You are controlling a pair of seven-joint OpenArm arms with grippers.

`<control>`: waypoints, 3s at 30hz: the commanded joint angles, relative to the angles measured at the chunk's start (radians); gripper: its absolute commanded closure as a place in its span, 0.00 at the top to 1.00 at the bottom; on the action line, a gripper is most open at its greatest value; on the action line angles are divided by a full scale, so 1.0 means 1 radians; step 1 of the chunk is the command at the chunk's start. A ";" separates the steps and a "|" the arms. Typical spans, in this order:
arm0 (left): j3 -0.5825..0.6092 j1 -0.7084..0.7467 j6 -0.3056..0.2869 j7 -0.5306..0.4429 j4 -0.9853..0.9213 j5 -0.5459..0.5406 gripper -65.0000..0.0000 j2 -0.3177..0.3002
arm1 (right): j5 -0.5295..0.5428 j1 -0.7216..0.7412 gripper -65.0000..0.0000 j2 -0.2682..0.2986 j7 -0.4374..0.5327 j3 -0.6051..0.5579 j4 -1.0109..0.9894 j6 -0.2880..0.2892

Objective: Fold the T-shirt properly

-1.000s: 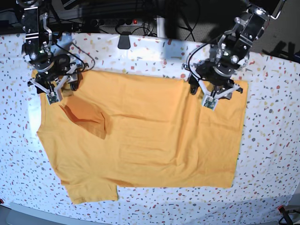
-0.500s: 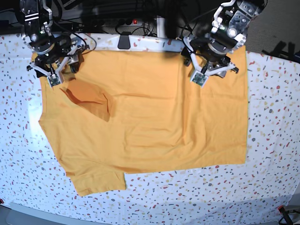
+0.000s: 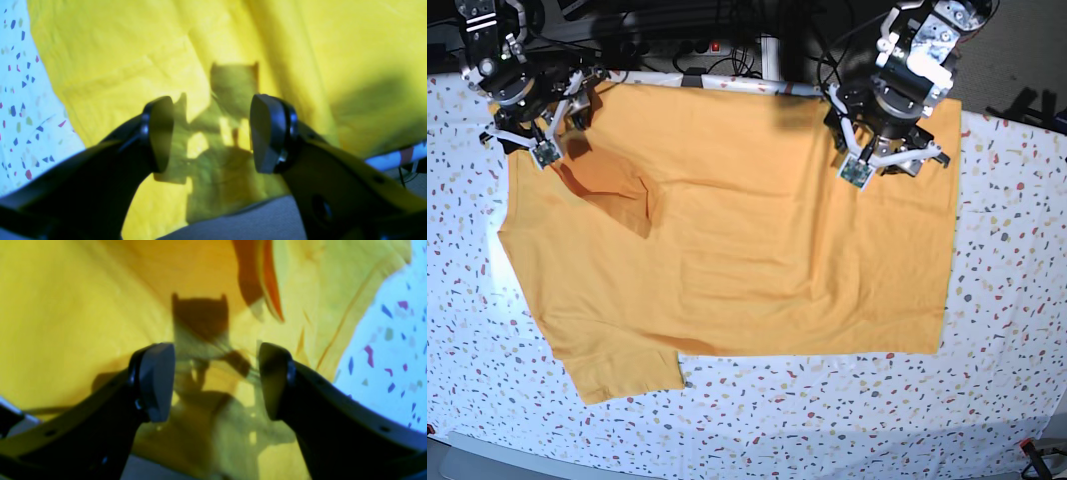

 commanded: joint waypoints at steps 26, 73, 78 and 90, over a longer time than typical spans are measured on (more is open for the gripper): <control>-0.002 -0.004 0.005 -0.035 -0.224 0.130 0.55 -0.003 | -0.007 -0.003 0.59 0.018 -0.012 0.140 0.012 -0.002; -0.002 -0.006 0.098 0.074 -0.168 0.302 0.55 0.000 | 0.369 0.003 0.59 -0.095 -0.125 0.132 0.109 0.230; -0.002 -0.007 0.098 0.033 -0.168 0.302 0.55 0.000 | 0.298 0.008 0.59 -0.092 -0.063 0.132 -0.043 0.226; -0.002 -0.009 0.098 -0.008 -0.168 0.303 0.55 0.000 | 0.238 0.066 0.59 -0.081 -0.097 0.132 -0.085 0.206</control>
